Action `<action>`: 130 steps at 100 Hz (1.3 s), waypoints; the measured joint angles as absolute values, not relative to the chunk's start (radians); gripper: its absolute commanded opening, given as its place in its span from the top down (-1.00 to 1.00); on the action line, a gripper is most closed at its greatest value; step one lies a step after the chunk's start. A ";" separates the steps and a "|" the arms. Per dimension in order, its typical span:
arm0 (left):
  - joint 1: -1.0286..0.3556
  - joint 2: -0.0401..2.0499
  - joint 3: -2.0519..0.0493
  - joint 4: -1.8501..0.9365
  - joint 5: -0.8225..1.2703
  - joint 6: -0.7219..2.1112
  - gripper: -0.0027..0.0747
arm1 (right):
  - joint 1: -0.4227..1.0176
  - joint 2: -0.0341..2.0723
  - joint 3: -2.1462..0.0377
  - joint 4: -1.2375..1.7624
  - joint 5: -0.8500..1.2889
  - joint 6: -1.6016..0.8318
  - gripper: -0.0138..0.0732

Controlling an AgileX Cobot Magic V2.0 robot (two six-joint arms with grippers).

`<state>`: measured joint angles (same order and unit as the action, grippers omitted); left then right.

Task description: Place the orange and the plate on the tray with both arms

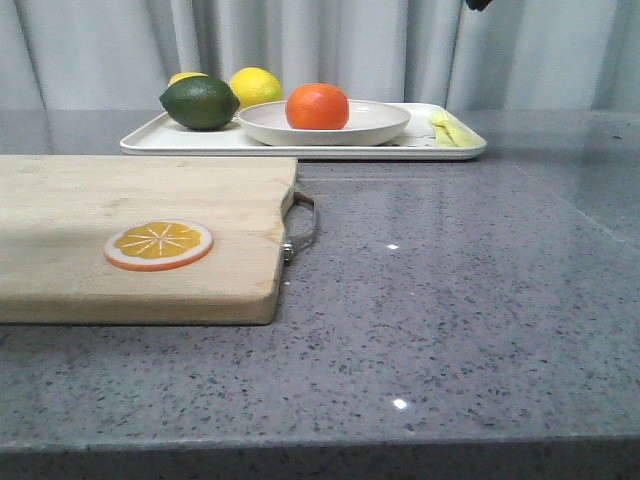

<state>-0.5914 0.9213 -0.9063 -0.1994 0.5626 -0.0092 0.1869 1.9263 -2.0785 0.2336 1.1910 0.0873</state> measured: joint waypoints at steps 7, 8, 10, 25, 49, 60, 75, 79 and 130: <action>-0.591 0.921 -0.906 -0.199 0.563 -0.009 0.98 | 0.200 1.868 -1.995 0.234 1.141 0.067 0.84; -0.591 0.921 -0.906 -0.199 0.563 -0.009 0.98 | 0.200 1.856 -1.976 0.234 1.128 0.065 0.84; -0.591 0.921 -0.906 -0.199 0.563 -0.009 0.98 | 0.206 1.836 -1.946 0.234 1.108 0.060 0.84; -0.591 0.921 -0.906 -0.199 0.563 -0.009 0.98 | 0.239 1.679 -1.697 0.234 0.956 0.047 0.84; -0.591 0.921 -0.906 -0.199 0.563 -0.009 0.98 | 0.259 1.383 -1.271 0.234 0.717 0.045 0.84; -0.591 0.914 -0.906 -0.199 0.563 -0.009 0.98 | 0.259 1.245 -1.116 0.234 0.630 0.045 0.84; -0.591 0.873 -0.901 -0.199 0.563 -0.009 0.98 | 0.259 1.081 -0.971 0.234 0.572 0.045 0.84; -0.591 0.853 -0.891 -0.199 0.559 -0.009 0.98 | 0.259 1.039 -0.938 0.233 0.560 0.045 0.84; -0.591 0.542 -0.609 -0.198 0.526 -0.009 0.98 | 0.259 0.598 -0.616 0.221 0.459 0.036 0.84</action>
